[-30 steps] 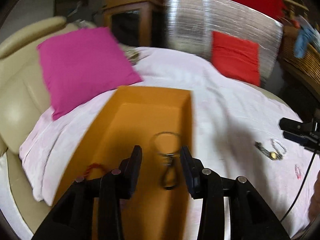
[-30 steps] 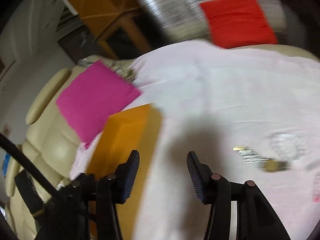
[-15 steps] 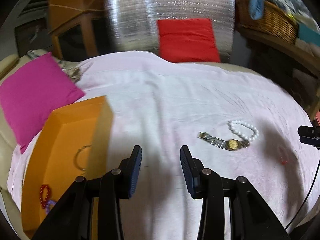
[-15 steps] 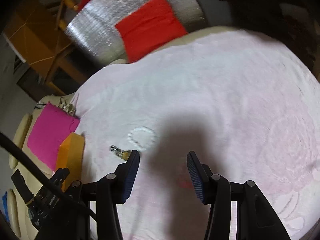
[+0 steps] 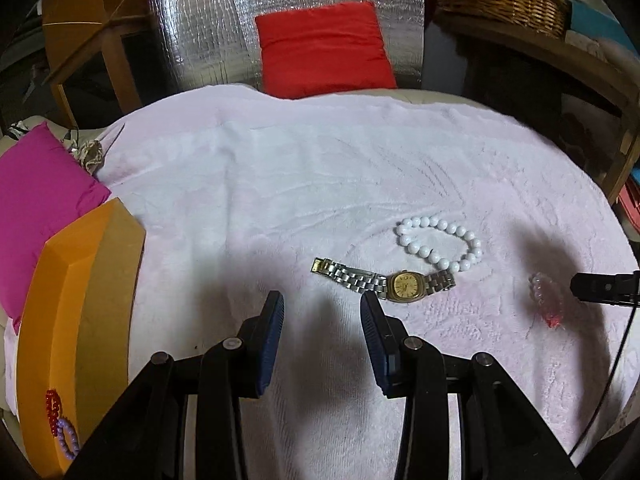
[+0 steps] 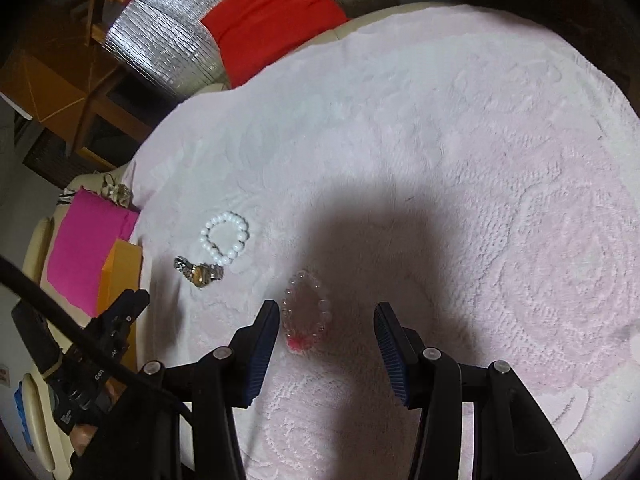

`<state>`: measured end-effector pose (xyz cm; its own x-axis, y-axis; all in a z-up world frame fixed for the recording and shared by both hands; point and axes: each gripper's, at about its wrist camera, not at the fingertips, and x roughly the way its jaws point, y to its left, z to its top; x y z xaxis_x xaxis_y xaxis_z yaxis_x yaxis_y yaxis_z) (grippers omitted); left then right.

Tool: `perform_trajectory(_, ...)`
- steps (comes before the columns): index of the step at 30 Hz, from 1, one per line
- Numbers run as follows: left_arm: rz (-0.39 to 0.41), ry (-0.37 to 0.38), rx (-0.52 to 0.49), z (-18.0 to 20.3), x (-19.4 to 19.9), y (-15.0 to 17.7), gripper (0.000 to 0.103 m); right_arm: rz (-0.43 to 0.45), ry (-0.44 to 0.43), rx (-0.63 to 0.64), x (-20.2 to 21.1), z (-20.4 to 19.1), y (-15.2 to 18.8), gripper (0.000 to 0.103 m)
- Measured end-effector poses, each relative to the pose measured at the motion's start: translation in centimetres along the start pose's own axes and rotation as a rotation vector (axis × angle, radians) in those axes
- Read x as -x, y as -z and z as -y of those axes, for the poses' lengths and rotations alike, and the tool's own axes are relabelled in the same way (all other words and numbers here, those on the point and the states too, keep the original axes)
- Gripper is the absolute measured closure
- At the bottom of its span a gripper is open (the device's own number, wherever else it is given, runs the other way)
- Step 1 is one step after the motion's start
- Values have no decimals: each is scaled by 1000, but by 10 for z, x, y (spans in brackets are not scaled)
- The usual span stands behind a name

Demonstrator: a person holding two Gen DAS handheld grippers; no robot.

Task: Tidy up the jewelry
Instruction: 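Grasp the gold watch with left tool while right tool grasps the pink bead bracelet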

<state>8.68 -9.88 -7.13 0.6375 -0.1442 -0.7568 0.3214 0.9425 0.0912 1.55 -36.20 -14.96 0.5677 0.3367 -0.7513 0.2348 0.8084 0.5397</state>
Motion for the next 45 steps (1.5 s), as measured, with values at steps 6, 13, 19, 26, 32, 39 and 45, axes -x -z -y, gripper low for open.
perform_trajectory(6, -30, -11, -12, -2, -7, 3, 61, -1, -3, 56, -7, -13, 1, 50)
perform_trajectory(13, -29, 37, -18, 8, -13, -2, 56, -6, 46, 89, -17, -16, 7, 50)
perform_trajectory(19, -37, 94, 8, 16, -25, -10, 56, 33, 117, 164, -20, -24, 13, 68)
perform_trajectory(26, -52, 139, 21, 20, -36, -19, 55, 87, 225, 273, -23, -36, 20, 88)
perform_trajectory(32, -72, 175, -63, 32, -41, -12, 41, 104, 229, 279, -22, -39, 19, 90)
perform_trajectory(39, -71, 228, -84, 42, -50, -13, 34, 86, 210, 242, -22, -34, 14, 91)
perform_trajectory(45, -47, 209, -121, 45, -52, -13, 34, 75, 198, 221, -22, -29, 11, 91)
